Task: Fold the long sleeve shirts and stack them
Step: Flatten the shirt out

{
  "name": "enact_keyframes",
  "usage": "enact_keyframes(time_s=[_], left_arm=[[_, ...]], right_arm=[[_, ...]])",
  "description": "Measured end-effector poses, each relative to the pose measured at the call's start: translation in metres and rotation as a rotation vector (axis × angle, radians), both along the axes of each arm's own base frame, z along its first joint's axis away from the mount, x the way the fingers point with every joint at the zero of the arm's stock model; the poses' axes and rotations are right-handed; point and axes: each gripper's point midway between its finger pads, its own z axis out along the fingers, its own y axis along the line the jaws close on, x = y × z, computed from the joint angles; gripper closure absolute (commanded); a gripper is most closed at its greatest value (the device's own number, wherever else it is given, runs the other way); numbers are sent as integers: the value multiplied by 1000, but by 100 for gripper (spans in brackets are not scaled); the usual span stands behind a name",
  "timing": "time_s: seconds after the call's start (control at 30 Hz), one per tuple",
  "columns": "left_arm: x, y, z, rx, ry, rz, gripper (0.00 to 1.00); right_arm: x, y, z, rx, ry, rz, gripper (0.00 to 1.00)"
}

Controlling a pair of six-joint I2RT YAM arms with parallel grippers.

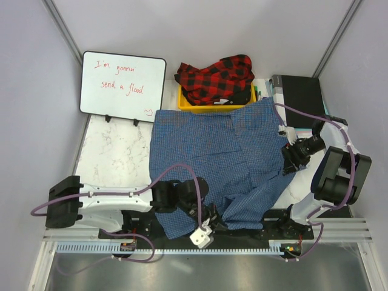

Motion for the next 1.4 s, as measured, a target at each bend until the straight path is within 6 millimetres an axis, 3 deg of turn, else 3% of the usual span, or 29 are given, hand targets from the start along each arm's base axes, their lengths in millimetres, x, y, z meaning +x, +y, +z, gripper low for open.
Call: enact_keyframes(time_s=[0.17,0.2,0.23,0.27,0.37,0.47,0.6,0.7,0.8,0.9,1.0,1.1,1.17,1.4], left_arm=[[-36,22,-11,77,82,-108,98],[-42,26,-9,77,95,-129,94],[-46,28,-7,76,101,-140,84],[-49,31,-4,71,106,-151,62],[-55,36,1,72,127,-157,55],[-50,37,8,86,173,-85,53],[-16,35,30,60,256,100,53],[38,35,37,41,311,312,54],[93,41,29,53,374,543,57],[118,52,8,94,408,670,58],[107,57,-20,179,429,671,59],[80,49,-42,265,403,623,59],[60,44,-57,318,373,584,58],[20,31,-90,395,251,475,60]], right_arm=[[2,-1,-1,-5,0,-12,42],[3,-1,-2,-5,3,-15,44],[3,-1,-4,-4,6,-17,45],[4,-2,-6,-2,12,-18,47],[6,-4,-13,-9,23,-22,53],[4,-8,-23,-33,26,-17,61],[-19,-8,-41,-55,79,11,62],[-31,-6,-41,-56,75,42,62],[-28,-6,-28,-65,0,70,61],[-20,-3,-13,-52,-65,77,61],[-4,2,1,-35,-132,82,63],[0,10,1,-29,-142,116,66],[-5,14,-7,-26,-128,134,66],[-39,9,-51,-67,15,157,70]])
